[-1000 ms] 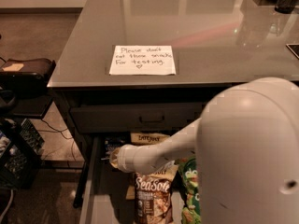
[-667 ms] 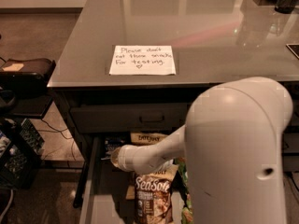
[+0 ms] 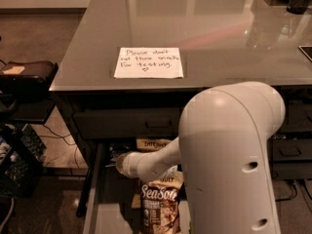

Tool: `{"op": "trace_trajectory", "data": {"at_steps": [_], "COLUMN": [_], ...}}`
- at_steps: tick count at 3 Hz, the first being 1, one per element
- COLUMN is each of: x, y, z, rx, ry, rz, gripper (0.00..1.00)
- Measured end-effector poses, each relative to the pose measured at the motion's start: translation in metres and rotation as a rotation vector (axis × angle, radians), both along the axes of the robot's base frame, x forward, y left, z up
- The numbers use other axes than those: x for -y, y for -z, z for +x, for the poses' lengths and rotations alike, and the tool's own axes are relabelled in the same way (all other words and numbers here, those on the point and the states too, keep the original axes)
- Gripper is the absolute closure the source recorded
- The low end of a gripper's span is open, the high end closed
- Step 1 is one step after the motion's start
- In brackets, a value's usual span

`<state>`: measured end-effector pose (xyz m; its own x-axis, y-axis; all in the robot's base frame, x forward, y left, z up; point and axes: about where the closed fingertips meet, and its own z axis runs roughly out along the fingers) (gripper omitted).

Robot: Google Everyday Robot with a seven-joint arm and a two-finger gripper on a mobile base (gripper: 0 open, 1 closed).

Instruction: Pick blue chip bag from middle drawer and place on counter

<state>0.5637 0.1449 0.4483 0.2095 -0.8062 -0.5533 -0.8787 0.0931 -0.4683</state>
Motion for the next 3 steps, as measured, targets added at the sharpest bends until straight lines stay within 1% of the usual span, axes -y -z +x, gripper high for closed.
{"op": "trace_trajectory", "data": {"at_steps": [1, 3], "x": [0.006, 0.009], "y": [0.024, 0.042], "z": [0.021, 0.029], "rx": [0.005, -0.018], "ry": [-0.008, -0.023], "rz": [0.025, 0.012], "gripper": [0.6, 0.65]}}
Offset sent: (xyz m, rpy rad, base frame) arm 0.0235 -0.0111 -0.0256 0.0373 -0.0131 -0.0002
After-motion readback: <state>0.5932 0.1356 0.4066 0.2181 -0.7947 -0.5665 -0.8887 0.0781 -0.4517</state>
